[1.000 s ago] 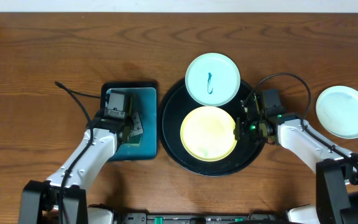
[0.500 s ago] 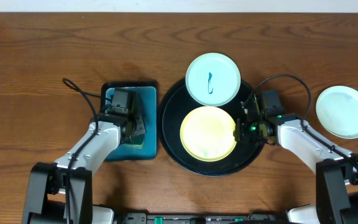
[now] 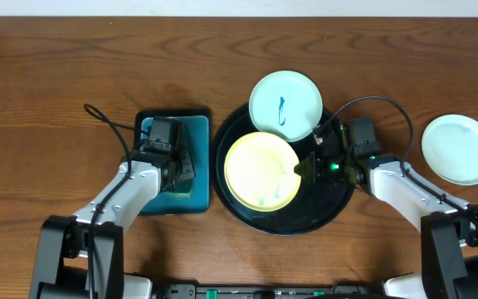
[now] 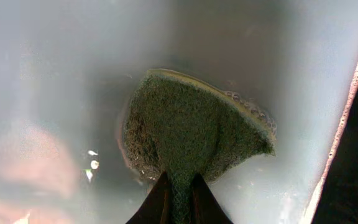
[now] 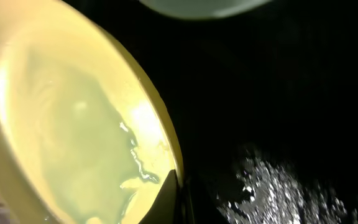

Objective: Clean dirty plates on tray and stack at the side

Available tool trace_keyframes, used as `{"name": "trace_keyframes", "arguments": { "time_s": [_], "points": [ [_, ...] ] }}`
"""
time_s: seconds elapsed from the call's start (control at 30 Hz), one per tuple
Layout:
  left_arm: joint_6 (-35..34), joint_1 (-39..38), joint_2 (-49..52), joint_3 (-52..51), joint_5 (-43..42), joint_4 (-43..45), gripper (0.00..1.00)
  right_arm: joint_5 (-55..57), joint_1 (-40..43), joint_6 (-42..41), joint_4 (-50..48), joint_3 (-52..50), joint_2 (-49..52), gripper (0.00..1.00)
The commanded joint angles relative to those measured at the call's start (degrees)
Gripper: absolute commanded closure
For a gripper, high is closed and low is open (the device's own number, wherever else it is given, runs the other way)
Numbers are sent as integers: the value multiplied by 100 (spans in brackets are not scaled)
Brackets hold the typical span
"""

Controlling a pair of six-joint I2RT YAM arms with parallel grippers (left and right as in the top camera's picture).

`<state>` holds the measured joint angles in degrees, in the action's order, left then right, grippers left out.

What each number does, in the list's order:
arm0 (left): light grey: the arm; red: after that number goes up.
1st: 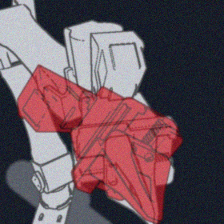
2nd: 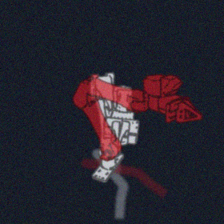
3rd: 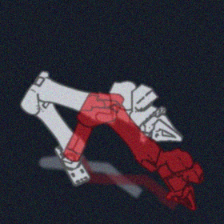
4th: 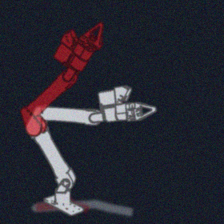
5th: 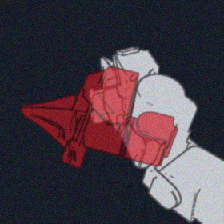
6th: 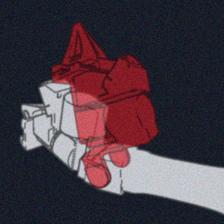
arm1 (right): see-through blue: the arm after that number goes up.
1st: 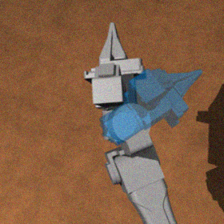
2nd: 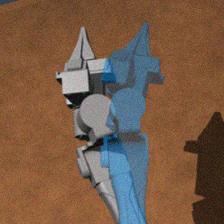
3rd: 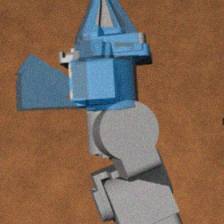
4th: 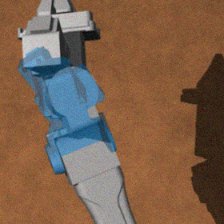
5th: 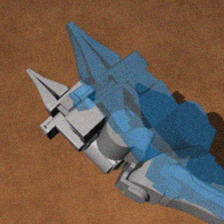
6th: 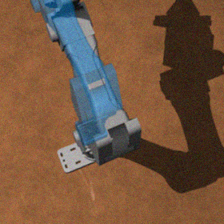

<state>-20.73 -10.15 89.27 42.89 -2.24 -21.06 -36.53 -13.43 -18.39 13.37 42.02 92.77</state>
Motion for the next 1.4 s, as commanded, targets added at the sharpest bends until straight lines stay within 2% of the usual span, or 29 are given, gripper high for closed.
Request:
{"name": "trace_keyframes", "arguments": {
  "time_s": [0.0, 0.37, 0.53, 0.77, 1.07, 1.37],
  "points": [
    [72, 11, 271, -76, -57, -98, 93, -164, 26, 37, -140, 22, -22, 99],
    [72, 11, 271, -76, -57, -118, 92, 1110, 52, 293, 455, 393, -278, 99],
    [72, 11, 271, -76, -57, -116, 92, 2159, -37, 549, 968, 610, -695, 99],
    [72, 11, 271, -76, -57, -118, 92, 3571, -330, 960, 1174, 671, -1379, 99],
    [72, 11, 271, -76, -57, -116, 92, 5849, -1403, 2041, 1143, 673, -1875, 99],
    [72, 11, 271, -76, -57, -116, 92, 7718, -2680, 3023, 503, 673, -1873, 99]
  ]
}}
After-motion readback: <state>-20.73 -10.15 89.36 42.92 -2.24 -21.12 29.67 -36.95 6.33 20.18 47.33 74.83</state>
